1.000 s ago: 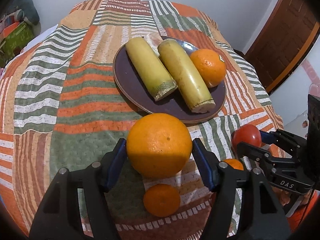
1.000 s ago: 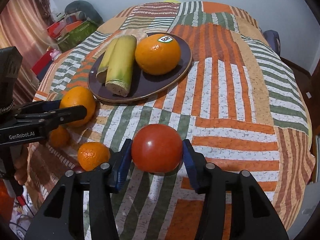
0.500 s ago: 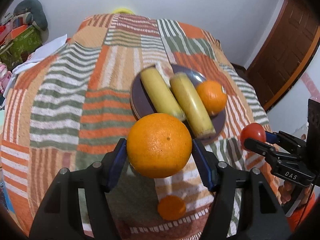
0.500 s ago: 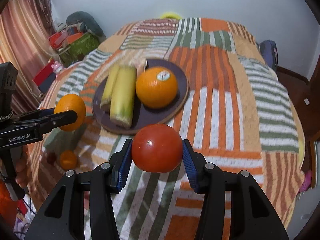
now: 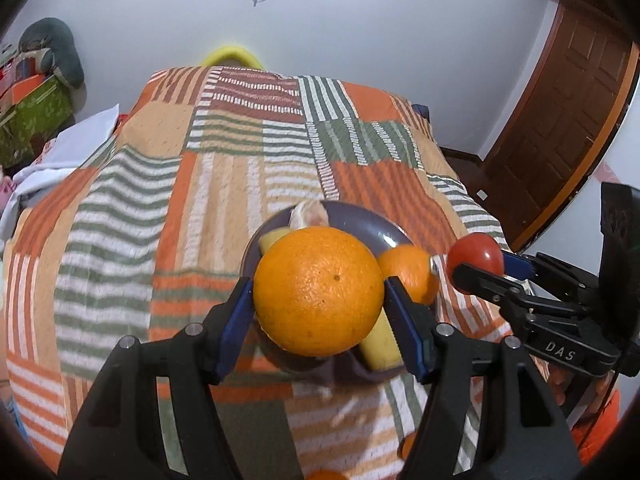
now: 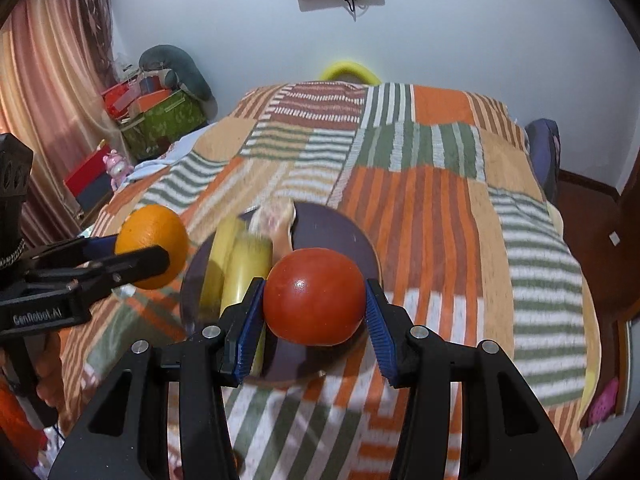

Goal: Organize fruits
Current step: 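Carry the tomato and the orange toward the purple plate, then lower the tomato and orange onto the plate and open both grippers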

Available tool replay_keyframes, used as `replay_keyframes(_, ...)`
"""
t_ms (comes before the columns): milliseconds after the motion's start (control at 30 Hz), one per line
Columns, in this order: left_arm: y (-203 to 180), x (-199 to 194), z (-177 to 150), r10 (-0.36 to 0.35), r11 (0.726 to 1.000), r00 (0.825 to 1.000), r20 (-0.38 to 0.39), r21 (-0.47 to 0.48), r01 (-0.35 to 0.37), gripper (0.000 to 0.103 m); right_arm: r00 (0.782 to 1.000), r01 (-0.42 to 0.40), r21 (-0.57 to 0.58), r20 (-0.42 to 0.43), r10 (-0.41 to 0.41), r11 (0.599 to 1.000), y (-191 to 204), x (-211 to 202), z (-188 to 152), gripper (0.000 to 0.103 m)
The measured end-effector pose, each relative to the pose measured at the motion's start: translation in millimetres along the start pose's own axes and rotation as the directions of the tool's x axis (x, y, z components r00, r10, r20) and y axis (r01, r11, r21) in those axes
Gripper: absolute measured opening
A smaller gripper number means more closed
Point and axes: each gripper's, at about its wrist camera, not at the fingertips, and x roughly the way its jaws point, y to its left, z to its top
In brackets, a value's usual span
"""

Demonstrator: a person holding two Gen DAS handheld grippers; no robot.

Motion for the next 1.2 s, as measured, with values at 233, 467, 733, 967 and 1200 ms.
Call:
replay_keyframes(233,-1,24,23,-0.003,1.000,1.000,0.006,0.015,0.003,0.065,1.000,-0.005,-0.034,0.004,0.005,0.999,1,20,21,0.045)
replay_keyframes(467,-1,43,40,0.005,1.000,1.000,0.002,0.021,-0.005,0.065,1.000,-0.012,-0.047,0.004,0.012,0.999,0,40,34,0.045)
replay_keyframes(733,4,70,48,0.000,1.000,0.999,-0.038,-0.015,-0.001,0.065,0.999,-0.011,-0.068,-0.040,0.009,0.998,3,66,32,0.045)
replay_keyframes(967,4,87,47,0.007,1.000,0.997,-0.072,-0.017,-0.008,0.065,0.999,0.000,-0.097,-0.040,-0.004,0.995,5,71,31,0.046)
replay_keyframes(1200,4,85,48,-0.018,1.000,0.997,-0.073,-0.026,0.016,0.065,0.999,-0.011,-0.103,-0.046,0.007,0.995,4,72,29,0.052)
